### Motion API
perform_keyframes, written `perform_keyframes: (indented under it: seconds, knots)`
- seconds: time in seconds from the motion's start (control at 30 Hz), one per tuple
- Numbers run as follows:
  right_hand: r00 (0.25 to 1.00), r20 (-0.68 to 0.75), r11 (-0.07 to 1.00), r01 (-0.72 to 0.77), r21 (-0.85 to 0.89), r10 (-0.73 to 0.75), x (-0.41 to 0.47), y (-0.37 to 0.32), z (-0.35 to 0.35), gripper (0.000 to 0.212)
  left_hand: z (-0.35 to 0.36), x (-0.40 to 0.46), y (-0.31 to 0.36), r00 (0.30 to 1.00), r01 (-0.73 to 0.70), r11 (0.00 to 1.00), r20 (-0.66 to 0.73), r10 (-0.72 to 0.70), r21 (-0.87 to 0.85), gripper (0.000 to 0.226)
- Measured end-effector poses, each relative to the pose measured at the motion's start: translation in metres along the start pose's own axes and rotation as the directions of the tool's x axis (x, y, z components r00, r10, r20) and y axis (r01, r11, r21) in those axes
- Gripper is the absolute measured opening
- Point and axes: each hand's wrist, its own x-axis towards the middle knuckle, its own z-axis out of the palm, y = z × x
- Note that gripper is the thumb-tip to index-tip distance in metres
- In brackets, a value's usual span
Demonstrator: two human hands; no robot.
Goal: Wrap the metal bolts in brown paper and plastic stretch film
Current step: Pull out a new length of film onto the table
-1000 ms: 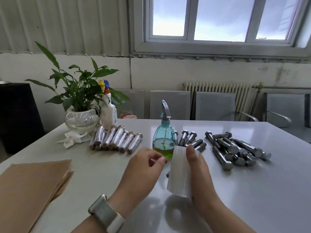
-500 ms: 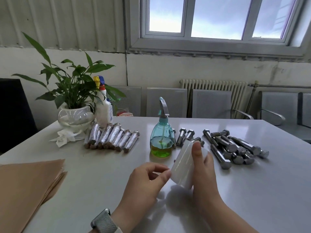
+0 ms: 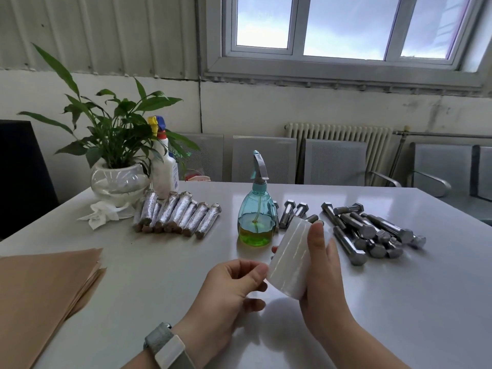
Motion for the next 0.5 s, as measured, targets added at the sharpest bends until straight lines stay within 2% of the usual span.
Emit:
perform_keyframes:
  seconds: [0.07, 0.17, 0.3, 0.4, 0.5]
  knots:
    - [1.000, 0.002, 1.000, 0.008, -0.004, -0.008, 0.000, 0.000, 0.000, 0.078, -0.001, 0.000, 0.000, 1.000, -0.006, 0.998, -0.002, 0.006, 0.060, 0.013]
    - [1.000, 0.012, 0.999, 0.027, -0.018, -0.027, 0.000, 0.000, -0.001, 0.080, -0.001, 0.000, 0.002, 0.999, -0.032, 0.970, -0.018, 0.038, 0.240, 0.017]
    - [1.000, 0.019, 1.000, 0.024, -0.019, -0.024, 0.000, -0.001, 0.000, 0.085, -0.004, 0.000, 0.007, 0.983, -0.139, 0.895, -0.050, 0.176, 0.423, 0.016]
    - [1.000, 0.009, 1.000, 0.011, -0.005, -0.011, 0.001, -0.003, -0.002, 0.089, -0.010, 0.001, 0.012, 0.962, -0.211, 0.858, -0.054, 0.267, 0.468, 0.011]
    - [1.000, -0.001, 1.000, 0.006, -0.001, -0.006, 0.001, -0.005, -0.003, 0.091, -0.010, 0.000, 0.013, 0.974, -0.206, 0.892, 0.001, 0.225, 0.403, 0.007]
